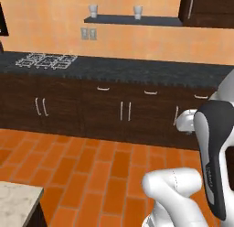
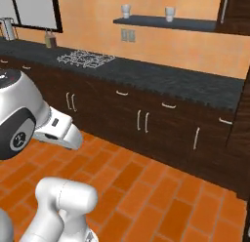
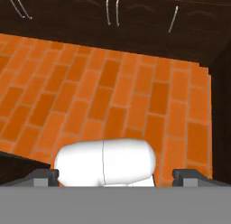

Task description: Gather all objects into one cabinet and sort the glasses and bowls to opposite sides.

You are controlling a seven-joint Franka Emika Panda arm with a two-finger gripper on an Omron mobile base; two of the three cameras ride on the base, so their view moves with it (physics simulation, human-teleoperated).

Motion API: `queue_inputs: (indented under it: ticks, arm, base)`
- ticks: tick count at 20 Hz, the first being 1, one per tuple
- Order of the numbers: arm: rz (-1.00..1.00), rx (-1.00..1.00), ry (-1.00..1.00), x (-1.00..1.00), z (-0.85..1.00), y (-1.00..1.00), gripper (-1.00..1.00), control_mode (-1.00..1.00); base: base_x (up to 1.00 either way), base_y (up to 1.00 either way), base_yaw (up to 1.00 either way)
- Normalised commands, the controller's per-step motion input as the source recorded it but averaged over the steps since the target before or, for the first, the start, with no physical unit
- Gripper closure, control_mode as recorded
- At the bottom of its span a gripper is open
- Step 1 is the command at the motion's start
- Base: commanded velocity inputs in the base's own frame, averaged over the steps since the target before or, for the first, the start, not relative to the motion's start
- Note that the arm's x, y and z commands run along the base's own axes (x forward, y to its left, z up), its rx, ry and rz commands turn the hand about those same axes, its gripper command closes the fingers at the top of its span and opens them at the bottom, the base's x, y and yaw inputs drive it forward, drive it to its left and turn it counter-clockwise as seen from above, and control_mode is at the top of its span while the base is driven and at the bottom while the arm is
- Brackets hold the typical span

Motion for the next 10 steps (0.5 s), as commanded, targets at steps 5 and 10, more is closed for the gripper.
queue_inputs:
  ticks: [5,10]
  arm:
    - [0.00,0.00,0.00,0.00,0.00,0.00,-1.00,1.00]
    - [0.00,0.00,0.00,0.00,0.00,0.00,-1.00,1.00]
  base:
    - [0.05,0.00,0.72]
    - [0.02,-0.11,0.79]
